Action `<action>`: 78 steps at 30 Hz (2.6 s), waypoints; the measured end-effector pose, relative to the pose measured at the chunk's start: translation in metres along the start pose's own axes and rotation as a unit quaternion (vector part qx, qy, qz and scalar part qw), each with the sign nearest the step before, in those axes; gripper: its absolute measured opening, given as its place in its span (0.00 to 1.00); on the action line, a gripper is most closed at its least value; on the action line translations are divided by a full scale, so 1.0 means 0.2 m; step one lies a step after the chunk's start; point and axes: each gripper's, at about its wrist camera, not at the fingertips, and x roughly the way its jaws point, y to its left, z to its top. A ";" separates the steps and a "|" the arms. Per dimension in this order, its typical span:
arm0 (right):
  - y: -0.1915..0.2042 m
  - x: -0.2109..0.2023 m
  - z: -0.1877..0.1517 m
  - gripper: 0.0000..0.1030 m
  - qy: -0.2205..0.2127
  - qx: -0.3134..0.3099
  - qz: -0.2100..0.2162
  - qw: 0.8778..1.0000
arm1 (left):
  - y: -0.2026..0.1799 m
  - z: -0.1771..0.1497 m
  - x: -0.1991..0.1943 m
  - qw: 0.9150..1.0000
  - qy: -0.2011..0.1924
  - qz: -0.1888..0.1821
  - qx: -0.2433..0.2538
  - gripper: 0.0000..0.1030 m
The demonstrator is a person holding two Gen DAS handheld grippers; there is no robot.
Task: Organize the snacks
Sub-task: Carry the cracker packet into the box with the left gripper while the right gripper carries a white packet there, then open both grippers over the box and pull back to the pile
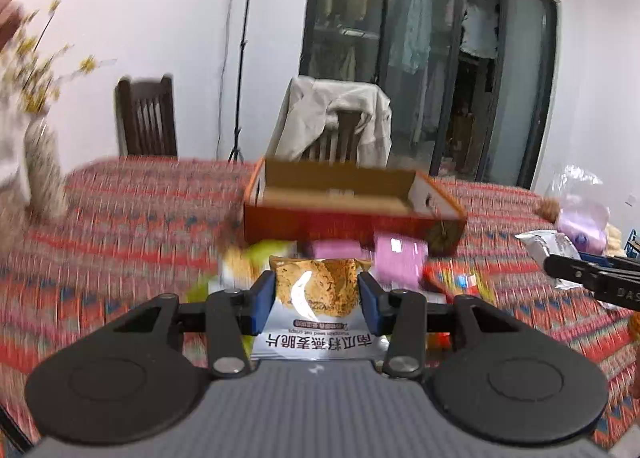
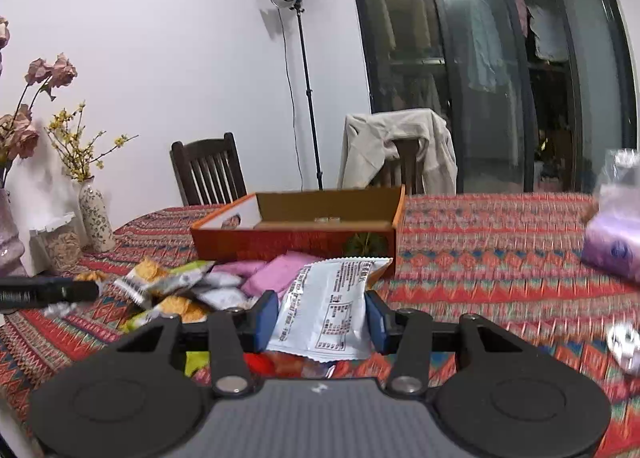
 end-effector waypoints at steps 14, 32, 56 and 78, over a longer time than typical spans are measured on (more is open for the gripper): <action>-0.32 1.02 0.78 0.45 0.058 -0.001 0.053 0.997 | 0.14 0.80 1.35 0.997 0.056 0.002 0.045 0.44; -0.39 2.01 0.76 0.69 0.183 -0.037 -0.072 0.980 | 0.15 0.66 1.92 0.987 0.114 0.067 0.091 0.75; -0.04 0.24 0.73 1.00 -0.047 -0.095 -0.020 0.994 | 0.20 0.47 -0.04 0.998 -0.054 0.017 0.002 0.98; 0.25 -0.38 -0.21 1.00 0.008 -0.061 -0.013 0.998 | 0.12 -0.36 -0.59 0.998 -0.009 0.059 -0.023 1.00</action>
